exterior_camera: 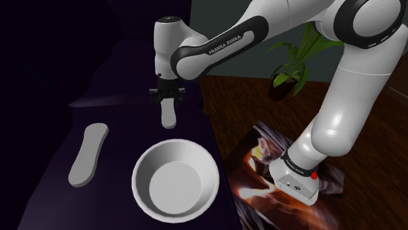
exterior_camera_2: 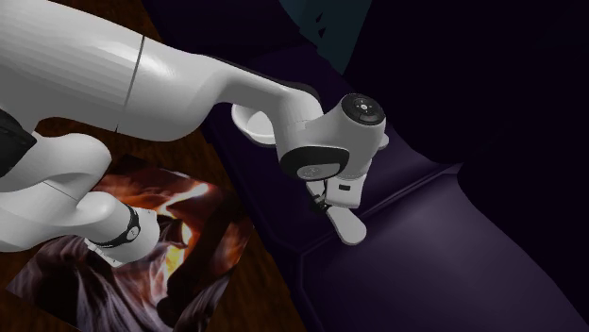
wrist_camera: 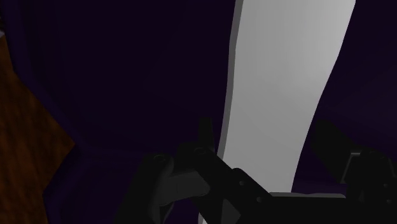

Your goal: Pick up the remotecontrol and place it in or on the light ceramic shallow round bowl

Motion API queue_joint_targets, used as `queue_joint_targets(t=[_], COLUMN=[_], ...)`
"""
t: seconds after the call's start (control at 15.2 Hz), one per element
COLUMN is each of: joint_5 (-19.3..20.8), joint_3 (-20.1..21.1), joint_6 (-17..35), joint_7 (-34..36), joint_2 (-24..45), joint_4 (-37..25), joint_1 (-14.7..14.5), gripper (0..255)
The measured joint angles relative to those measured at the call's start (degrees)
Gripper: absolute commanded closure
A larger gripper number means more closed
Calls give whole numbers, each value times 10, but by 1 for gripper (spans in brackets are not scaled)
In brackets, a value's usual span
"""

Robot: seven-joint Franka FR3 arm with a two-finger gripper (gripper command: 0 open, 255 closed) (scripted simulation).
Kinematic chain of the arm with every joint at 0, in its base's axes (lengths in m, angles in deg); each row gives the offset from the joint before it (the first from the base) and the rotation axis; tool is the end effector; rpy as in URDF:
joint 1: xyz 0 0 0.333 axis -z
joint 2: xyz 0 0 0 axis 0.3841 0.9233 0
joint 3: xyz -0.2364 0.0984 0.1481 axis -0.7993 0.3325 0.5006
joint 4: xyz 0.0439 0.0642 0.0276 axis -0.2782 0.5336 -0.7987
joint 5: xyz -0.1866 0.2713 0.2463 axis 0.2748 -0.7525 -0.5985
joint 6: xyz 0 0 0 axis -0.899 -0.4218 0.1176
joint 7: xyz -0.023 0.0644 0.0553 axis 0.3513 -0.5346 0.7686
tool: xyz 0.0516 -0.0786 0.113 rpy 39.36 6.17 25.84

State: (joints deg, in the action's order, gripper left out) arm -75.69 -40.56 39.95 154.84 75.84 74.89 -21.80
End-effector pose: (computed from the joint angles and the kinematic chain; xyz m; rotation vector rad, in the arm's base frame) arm 0.5482 0.2537 0.2623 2.9816 -0.9175 0.0070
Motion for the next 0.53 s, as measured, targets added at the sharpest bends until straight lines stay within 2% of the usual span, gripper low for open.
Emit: queue_joint_targets(t=[0.53], joint_5=[-19], joint_3=[6], joint_6=[-46], joint_7=[-13], joint_2=[-28], joint_4=[-22], joint_1=[5], gripper=[255])
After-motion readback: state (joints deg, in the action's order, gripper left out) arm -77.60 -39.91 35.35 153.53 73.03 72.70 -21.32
